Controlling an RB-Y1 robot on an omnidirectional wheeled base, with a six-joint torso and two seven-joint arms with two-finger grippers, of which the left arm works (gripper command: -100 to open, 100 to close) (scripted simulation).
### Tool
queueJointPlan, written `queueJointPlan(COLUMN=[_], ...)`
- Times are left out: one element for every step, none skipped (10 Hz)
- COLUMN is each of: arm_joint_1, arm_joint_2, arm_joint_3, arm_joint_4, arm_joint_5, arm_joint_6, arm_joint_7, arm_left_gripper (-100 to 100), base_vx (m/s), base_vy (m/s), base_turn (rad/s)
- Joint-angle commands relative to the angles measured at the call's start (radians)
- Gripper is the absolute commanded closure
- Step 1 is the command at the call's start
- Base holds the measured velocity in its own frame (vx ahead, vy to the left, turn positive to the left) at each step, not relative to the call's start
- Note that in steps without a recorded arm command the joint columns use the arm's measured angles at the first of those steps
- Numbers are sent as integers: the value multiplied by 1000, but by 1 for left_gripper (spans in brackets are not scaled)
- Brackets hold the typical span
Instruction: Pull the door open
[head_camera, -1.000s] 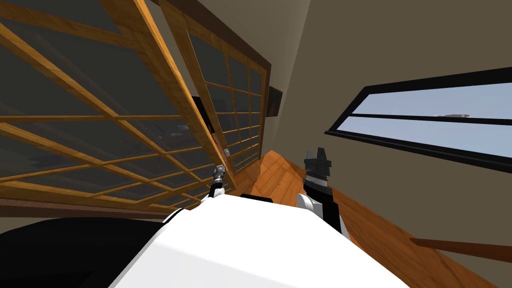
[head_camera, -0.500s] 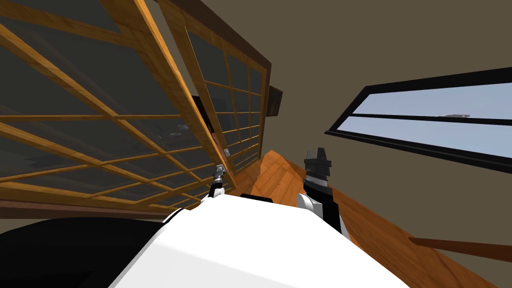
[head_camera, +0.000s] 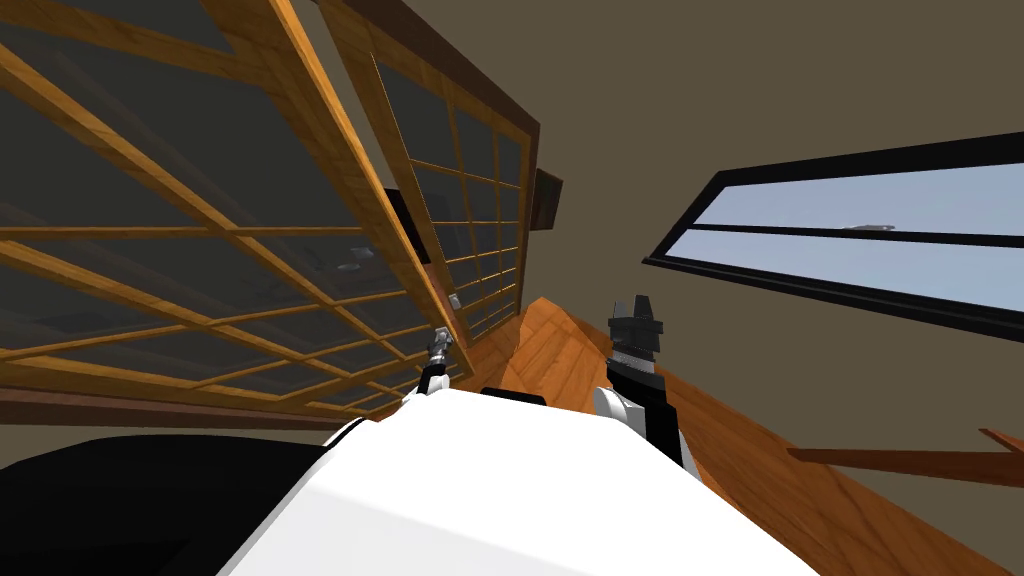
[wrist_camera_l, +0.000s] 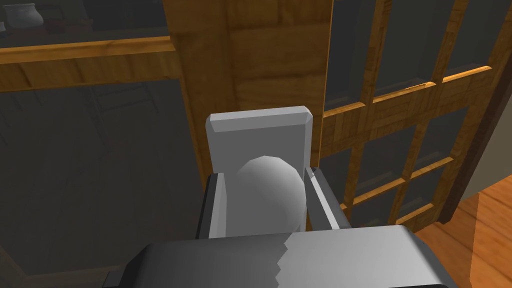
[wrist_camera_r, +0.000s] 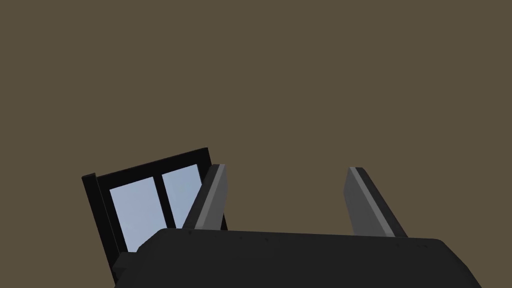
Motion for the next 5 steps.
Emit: queueJointPlan(arm_joint_1=[-7,-3,-2,0,2], arm_joint_2=[-1,4,7,10,14], arm_joint_3=[-13,-38,-51,-64,-79], arm_joint_4=[30,19,14,8,2], arm_joint_5=[-6,-21,-28,-35,-43], arm_joint_6=[-9,-7,-6,-6,-5], arm_joint_7=[17,34,43,51,62], arm_left_gripper=[100,100,100,100,100], base_vx=[-142,-168,-272,-255,-237], base_vy=[-21,-7,9,35,25], base_turn=[-12,-59,-75,-68,-76])
